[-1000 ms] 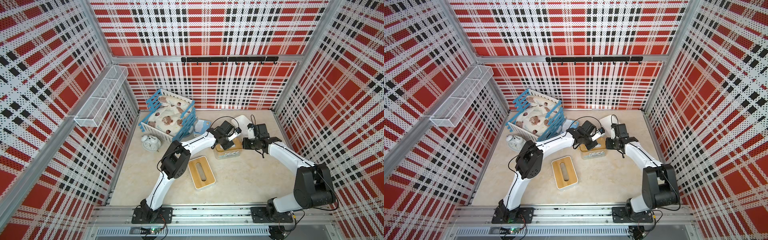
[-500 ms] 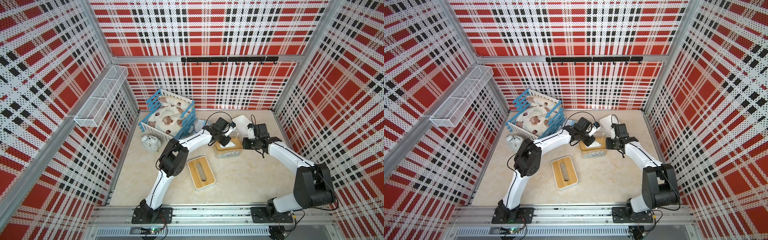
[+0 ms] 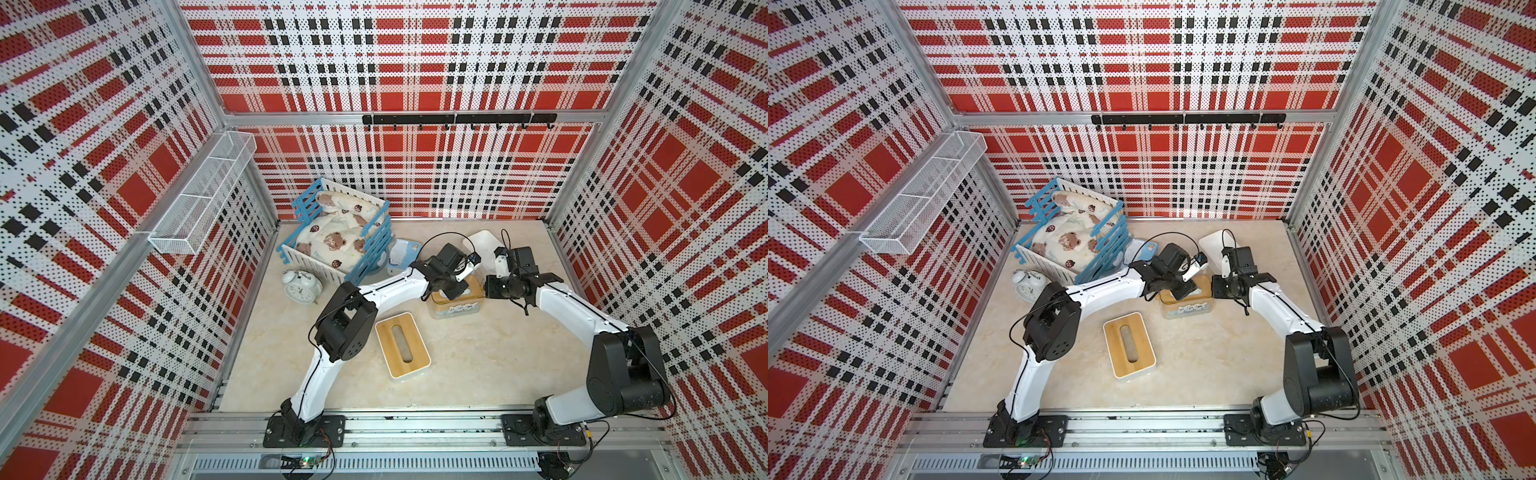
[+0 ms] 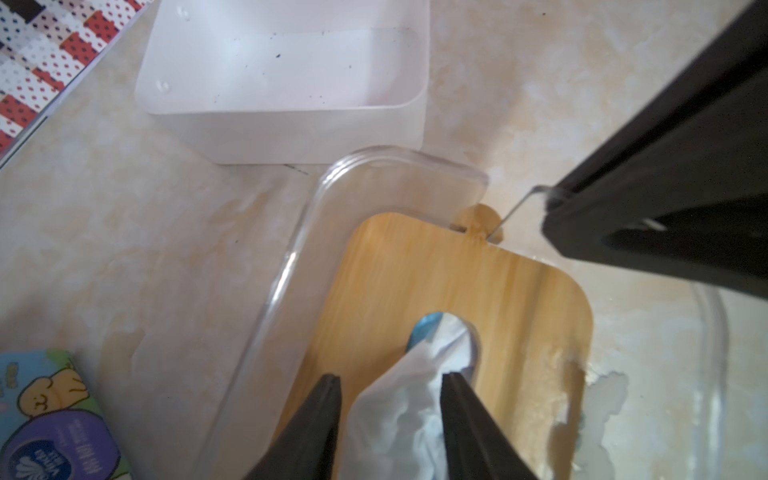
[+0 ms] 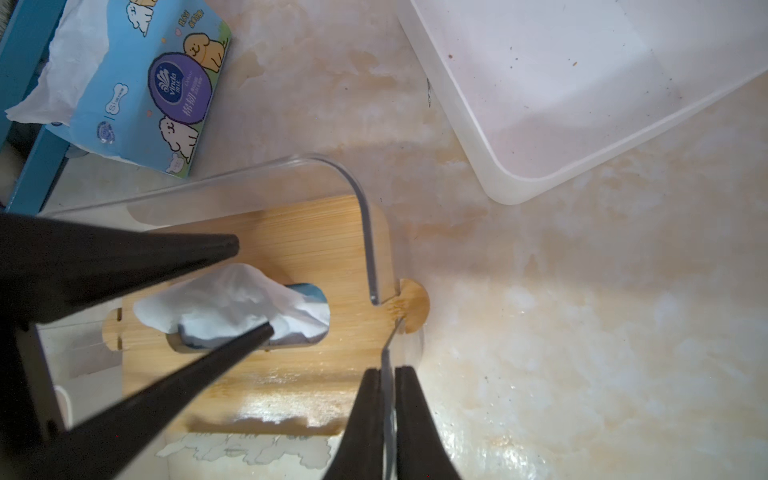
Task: Put the tissue paper into the tissue box
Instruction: Pull the paper towel from the tissue box.
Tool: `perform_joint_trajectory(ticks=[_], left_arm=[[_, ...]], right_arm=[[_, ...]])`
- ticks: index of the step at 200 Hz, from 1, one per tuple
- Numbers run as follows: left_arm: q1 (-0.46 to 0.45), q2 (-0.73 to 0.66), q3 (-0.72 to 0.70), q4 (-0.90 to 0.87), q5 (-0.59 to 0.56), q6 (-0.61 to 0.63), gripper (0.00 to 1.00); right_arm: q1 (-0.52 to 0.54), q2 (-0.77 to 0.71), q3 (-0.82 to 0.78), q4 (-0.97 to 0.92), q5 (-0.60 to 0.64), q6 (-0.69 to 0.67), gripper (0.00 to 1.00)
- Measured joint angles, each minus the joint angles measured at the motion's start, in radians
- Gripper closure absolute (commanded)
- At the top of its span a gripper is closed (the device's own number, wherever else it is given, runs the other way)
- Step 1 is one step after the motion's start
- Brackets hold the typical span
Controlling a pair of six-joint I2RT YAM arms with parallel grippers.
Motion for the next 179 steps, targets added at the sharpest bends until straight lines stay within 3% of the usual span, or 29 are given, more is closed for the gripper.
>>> perform_joint_trajectory(ticks=[93,115,158,179], left_arm=[[0.0,0.039,0.055,-0.074,-0.001,0.091,0.59],[0.007,0.06,0.084,-0.099,0.007,0.092,0.67],[0.023,0.077,0.117,-0.113,0.032,0.077,0.92],[0.032,0.082,0.125,-0.116,0.049,0.06,0.97]], right_arm=[[0.0,0.0,0.001,-0.003,-0.004,-0.007,1.0],[0.0,0.0,0.001,-0.003,-0.005,-0.007,1.0],[0.0,0.0,0.001,-0.003,-0.006,-0.007,1.0],[0.0,0.0,0.001,-0.003,-0.006,-0.007,1.0]])
